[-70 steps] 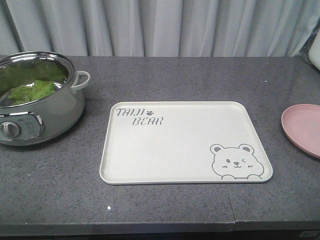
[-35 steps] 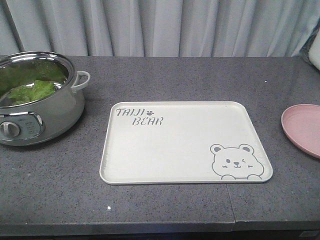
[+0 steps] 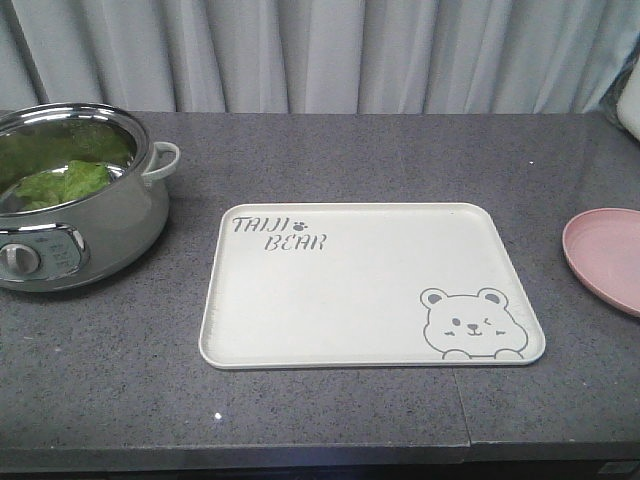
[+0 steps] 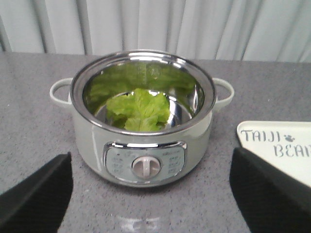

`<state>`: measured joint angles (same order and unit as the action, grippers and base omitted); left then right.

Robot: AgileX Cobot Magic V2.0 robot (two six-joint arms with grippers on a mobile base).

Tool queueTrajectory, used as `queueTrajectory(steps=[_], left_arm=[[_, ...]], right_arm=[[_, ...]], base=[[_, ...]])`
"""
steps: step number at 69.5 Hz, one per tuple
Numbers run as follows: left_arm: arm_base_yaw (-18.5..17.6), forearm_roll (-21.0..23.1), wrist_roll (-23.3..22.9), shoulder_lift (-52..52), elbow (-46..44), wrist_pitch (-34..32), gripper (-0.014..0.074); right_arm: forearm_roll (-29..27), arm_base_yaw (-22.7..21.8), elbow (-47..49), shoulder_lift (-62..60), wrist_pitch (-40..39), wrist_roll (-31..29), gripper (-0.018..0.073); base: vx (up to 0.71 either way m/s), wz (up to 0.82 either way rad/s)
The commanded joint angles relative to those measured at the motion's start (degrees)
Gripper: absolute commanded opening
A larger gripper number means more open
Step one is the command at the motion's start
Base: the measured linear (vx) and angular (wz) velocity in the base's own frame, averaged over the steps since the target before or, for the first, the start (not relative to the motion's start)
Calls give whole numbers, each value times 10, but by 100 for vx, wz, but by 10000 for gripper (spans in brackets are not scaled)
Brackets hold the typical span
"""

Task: Transfer vegetables to tray and serve
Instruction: 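Move the left gripper above the lettuce inside the pot, then lower the left gripper into the pot and grasp a lettuce leaf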

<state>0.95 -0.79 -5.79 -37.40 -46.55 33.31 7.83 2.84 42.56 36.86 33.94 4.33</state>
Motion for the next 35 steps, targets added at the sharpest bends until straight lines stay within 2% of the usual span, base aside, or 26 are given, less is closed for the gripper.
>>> queueTrajectory(steps=[1, 12, 21, 30, 35], left_arm=[[1, 8, 8, -18, -21, -80, 573], [1, 8, 34, -104, -72, -46, 536], [1, 8, 62, -208, -146, -7, 534], [1, 8, 63, -313, -224, 20, 534], [1, 8, 78, -368, -265, 33, 534]], right_arm=[[10, -1, 19, 4, -38, 0, 564], [10, -1, 19, 4, -38, 0, 564], [10, -1, 19, 4, -38, 0, 564], [10, -1, 19, 4, -38, 0, 564], [10, -1, 19, 4, -38, 0, 564]], base=[[0, 0], [0, 0], [0, 0], [0, 0], [0, 0]])
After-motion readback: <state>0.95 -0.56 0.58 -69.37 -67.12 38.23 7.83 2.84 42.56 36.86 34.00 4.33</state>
